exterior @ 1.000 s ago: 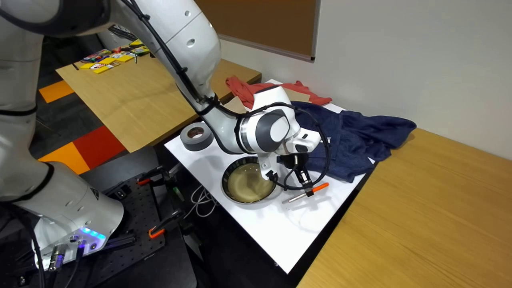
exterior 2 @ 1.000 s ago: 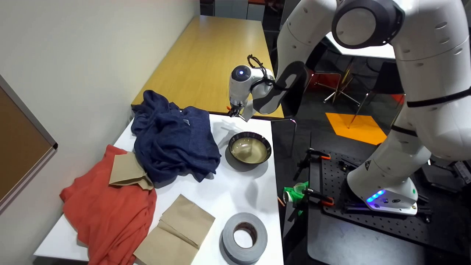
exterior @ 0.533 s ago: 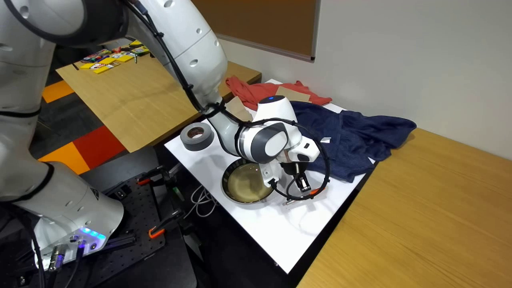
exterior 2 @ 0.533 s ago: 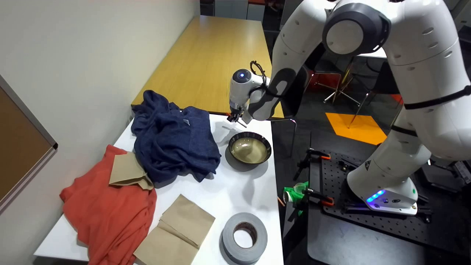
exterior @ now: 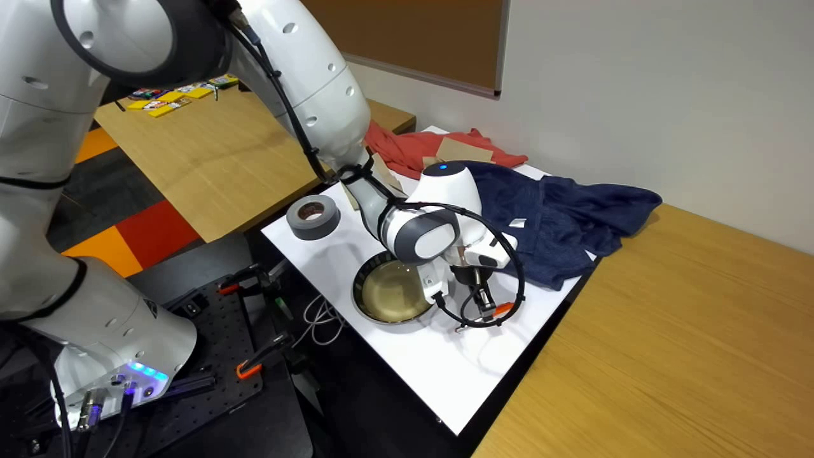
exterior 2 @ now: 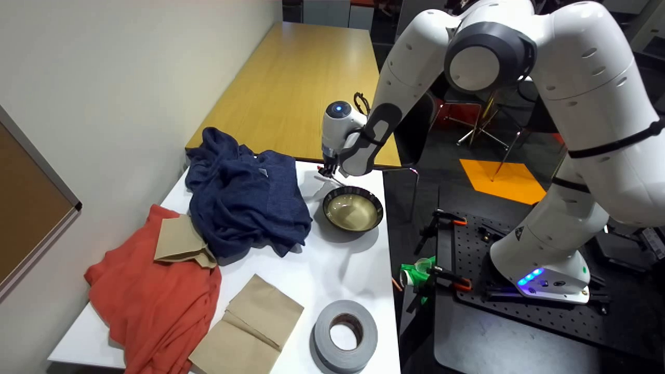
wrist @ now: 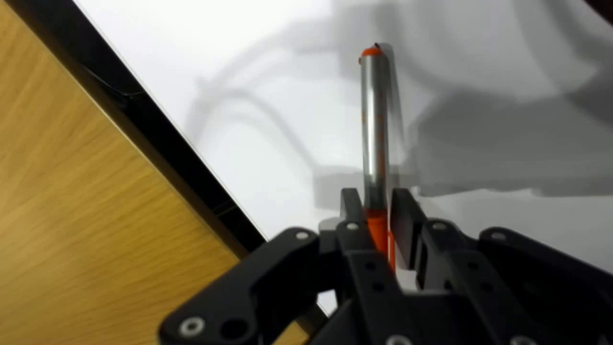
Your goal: Pick up the pen and move it to the right.
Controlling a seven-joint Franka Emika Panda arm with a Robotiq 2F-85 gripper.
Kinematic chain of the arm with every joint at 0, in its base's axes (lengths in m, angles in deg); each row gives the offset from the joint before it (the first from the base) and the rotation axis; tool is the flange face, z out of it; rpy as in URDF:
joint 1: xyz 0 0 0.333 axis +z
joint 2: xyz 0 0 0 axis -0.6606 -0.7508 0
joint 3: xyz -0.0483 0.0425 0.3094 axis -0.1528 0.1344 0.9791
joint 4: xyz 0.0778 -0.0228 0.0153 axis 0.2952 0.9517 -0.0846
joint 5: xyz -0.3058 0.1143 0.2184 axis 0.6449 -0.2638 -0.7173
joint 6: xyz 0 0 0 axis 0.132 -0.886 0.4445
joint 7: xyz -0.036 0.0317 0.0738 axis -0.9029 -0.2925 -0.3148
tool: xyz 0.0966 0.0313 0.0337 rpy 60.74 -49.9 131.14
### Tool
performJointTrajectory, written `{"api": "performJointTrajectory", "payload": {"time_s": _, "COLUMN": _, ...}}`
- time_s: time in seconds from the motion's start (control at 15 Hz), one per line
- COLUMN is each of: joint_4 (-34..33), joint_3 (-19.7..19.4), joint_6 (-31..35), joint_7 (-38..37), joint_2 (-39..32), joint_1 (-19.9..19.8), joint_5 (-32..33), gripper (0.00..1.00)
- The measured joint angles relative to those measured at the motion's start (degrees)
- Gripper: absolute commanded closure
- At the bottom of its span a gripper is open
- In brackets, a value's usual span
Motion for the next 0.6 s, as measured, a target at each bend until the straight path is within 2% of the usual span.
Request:
{"api": "performJointTrajectory", "payload": {"time_s": 0.4, "joint_4": -0.69, "joint_3": -2.60, "joint_6": 1.40, "joint_7": 0.12, "joint_2": -0.32, "joint_1": 2.68, "joint_5": -2.81, "gripper": 0.02}}
{"api": "performJointTrajectory", "payload": {"time_s": 0.6, "joint_4": -0.67, "joint_3": -5.07, "joint_6": 2.54, "joint_7": 0.12, "joint_2": -0.09, "joint_1": 4.89, "joint_5": -3.74, "gripper": 0.00}}
